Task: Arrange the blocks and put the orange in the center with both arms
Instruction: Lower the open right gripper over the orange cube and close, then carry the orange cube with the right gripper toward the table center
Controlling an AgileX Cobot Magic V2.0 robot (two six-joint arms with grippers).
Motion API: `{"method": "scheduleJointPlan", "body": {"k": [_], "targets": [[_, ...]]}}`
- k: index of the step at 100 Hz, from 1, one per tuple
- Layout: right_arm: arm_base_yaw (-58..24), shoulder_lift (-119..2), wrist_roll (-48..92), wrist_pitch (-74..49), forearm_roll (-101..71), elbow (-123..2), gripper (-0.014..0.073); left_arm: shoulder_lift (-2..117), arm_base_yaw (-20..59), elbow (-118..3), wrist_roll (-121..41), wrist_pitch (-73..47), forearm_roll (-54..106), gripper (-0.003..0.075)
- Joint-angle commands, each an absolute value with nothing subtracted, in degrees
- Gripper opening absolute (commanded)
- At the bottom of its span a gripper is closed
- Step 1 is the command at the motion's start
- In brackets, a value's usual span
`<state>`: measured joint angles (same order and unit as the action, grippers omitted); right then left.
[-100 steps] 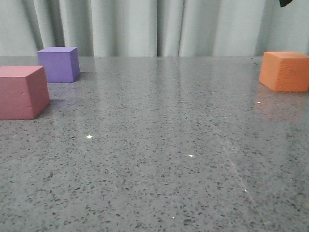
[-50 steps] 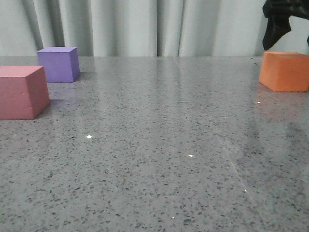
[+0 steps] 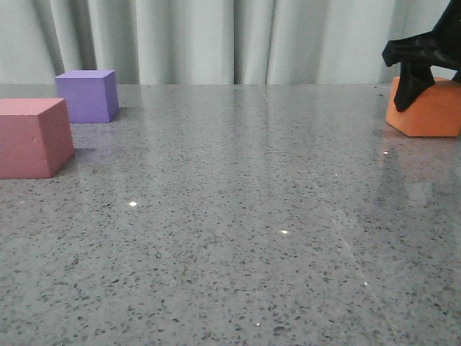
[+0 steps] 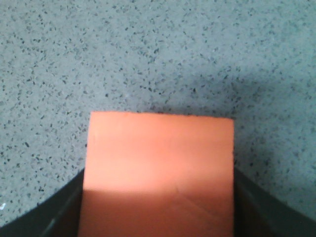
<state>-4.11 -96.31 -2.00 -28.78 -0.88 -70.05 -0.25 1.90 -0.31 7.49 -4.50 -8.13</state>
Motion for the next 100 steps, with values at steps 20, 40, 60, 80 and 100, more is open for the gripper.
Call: {"method": "scheduleJointPlan", "body": {"k": [20,40,60,80,100], "targets": [[-11.35,-91.91,-1.74,-34.05,-1.80,-77.48,0.0176,-2.12,1.83,2.89,7.99,0.55,-8.01,-0.0019],[-20.46,-93.16,-9.01,-36.38,-1.74,-83.05,0.0113,-2.12,1.83,2.89,7.99,0.55,-8.01,-0.0019],[-27.41,-97.34,-17.76,-35.33,0.00,-86.94,0.0097,-2.12,1.83,2.89,7.99,0.55,-8.01,-0.0019],[-31.82,-101.90,-27.59,-39.00,7.34,-90.72,0.0097,-2.12,1.83,2.89,7.99,0.55,-8.01,-0.0019],[-34.27,-103.90,-36.42,-38.89,11.26,-91.92,0.0097,-2.12,1.83,2.89,7.99,0.55,-8.01,-0.0019]]}}
